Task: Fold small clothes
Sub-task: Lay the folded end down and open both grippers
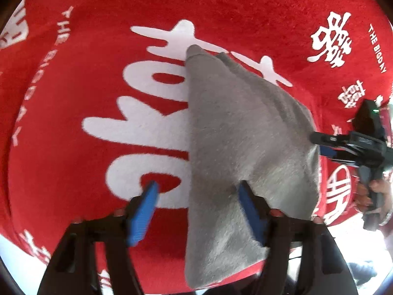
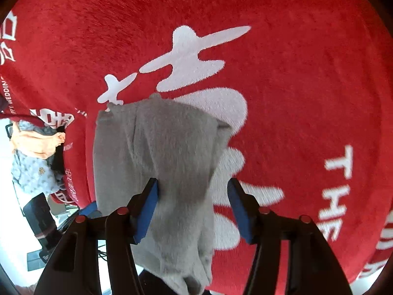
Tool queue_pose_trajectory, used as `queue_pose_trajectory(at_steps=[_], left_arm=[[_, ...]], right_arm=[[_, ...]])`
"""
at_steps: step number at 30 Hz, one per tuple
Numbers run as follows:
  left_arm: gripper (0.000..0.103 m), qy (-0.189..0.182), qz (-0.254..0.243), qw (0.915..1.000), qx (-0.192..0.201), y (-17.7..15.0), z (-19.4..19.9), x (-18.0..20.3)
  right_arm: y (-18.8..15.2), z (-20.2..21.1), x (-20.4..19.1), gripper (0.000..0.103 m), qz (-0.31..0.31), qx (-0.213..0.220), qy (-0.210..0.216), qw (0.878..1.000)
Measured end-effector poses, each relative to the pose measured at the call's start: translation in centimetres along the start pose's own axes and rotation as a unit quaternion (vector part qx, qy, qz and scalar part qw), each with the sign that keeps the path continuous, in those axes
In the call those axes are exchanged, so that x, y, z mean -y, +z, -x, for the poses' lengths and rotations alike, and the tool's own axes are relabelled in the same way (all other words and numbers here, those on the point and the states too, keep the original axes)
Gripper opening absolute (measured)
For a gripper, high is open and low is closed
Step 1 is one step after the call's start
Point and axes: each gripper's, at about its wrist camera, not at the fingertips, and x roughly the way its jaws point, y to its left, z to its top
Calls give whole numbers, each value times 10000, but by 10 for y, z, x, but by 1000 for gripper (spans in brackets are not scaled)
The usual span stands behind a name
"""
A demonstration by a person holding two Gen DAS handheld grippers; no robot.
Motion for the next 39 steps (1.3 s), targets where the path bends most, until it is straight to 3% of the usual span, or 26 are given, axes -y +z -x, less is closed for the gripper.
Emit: queue_pose_trajectory(at_steps=[6,7,8,9,10,14,19,27,39], left_arm=[[84,125,-188,9997,126,-8,12,20],[84,139,-226,9996,116,-8,11,24],[84,166,-255,9995,92,-8,9,27],[84,238,-279,9993,45,-7,4,30],[84,344,-292,9990,-22,-7,-3,33],[84,643,-319,9973,-174,-12,-22,36],[84,760,-274,9965,-235,-19,-21,37],[84,1004,-343,9939,-294,-24,-13,42],[85,1292,-481,9901,-249,-26,6,54]], right_arm=[[-33,13,0,50,-28,-155,343,9993],[-39,11,-2,42,-53,-202,364,9991],[-45,8,-2,21,-55,-196,322,9993],[-50,5,-1,11,-12,-159,101,9998],[-52,2,0,9,8,-150,-45,9999],[-55,-16,7,8,240,-135,-660,9974],[-59,-13,23,9,106,-238,-887,9957],[-81,13,23,9,-165,-148,-759,9969],[-105,23,-14,9,3,-224,-623,9978]])
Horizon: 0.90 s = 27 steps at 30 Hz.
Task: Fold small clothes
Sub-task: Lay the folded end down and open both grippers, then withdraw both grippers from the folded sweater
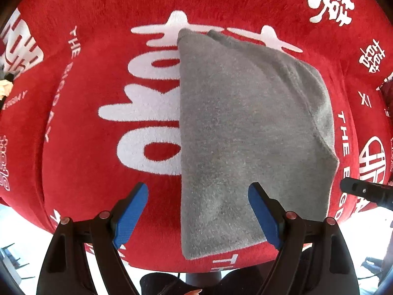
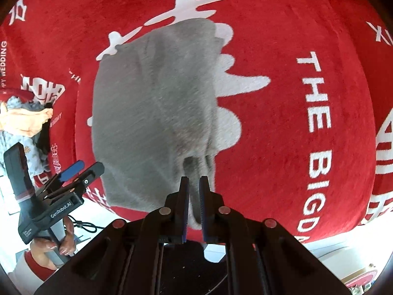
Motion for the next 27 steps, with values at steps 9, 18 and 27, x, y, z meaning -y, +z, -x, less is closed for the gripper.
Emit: queue_pose_trajectory(at_steps=[9,18,27], left_arm=[[85,173,-277,9994,153,-3,26,8],[103,272,-380,9989,42,-7,47,15],[103,171,-163,9997,-120,-5,67,13]], right_arm=[[-6,13,-26,65,154,197,-274,9993],[-12,33,-51,96,762,668,-1094,9888],[-24,52,-58,96,465,535,-1031,9921]])
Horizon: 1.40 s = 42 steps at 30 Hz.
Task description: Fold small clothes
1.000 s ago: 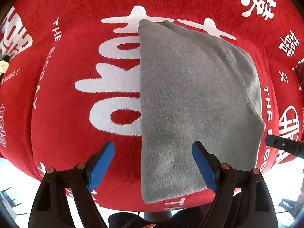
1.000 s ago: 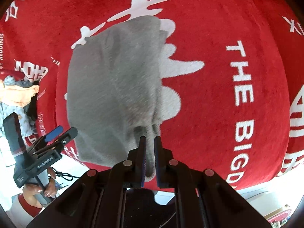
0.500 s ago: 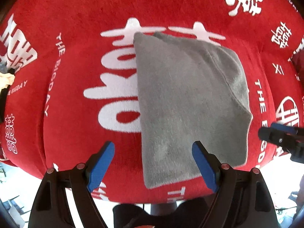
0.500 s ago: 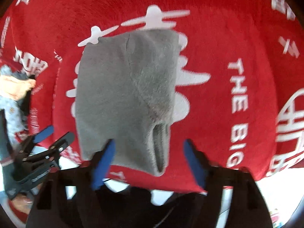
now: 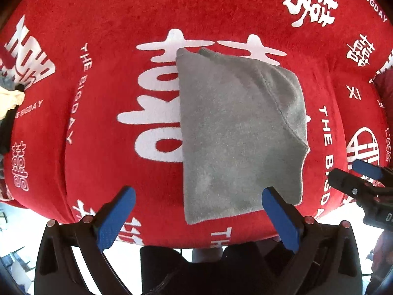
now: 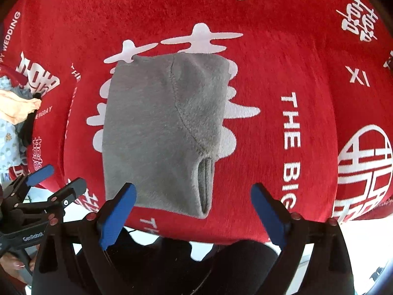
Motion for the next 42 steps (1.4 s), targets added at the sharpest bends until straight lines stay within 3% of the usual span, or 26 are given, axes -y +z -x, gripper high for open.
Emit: queue_pose_trajectory(at_steps=[10,27,42], left_arm=[[103,265,145,9995,-133,-4,22,-8],[103,203,116,9996,-139,-6,45,-11],[103,210,97,9997,-94,-5,48,-10]], right_arm=[[-8,17,-1,96,-314,-403,-163,9986],[-7,36,-34,96,76,-244,-535,9982],[-6,42,-37,96,62,-182,-585,9981]])
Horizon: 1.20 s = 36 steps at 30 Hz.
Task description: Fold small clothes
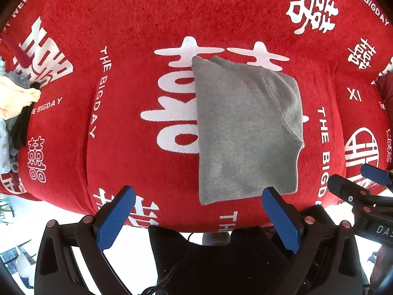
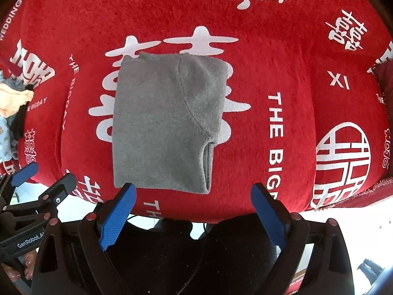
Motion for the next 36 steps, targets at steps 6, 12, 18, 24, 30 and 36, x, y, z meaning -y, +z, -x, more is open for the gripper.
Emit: queue_pose_trajectory(at_steps=[6,12,18,24,30,36], left_arm=[[103,2,16,10000,-4,0,0,1],[103,-3,17,10000,-9,1,-1,0],[103,-13,26,10000,-18,1,-1,0],[103,-8,29,10000,-16,1,-2,0],[103,-10,18,10000,-13,2,-2,0],[103,-13,27,10000,-17,2,-2,0]], right_arm=[[0,0,-1,96,0,2,-5,10000],[0,0,-1,96,19,5,-27,10000],[1,0,-1,96,24,0,-37,10000],[1,-1,0,96,26,-1,-36,10000],[3,-1,1,96,37,1,-37,10000],[3,-1,1,96,55,-4,-41,10000]])
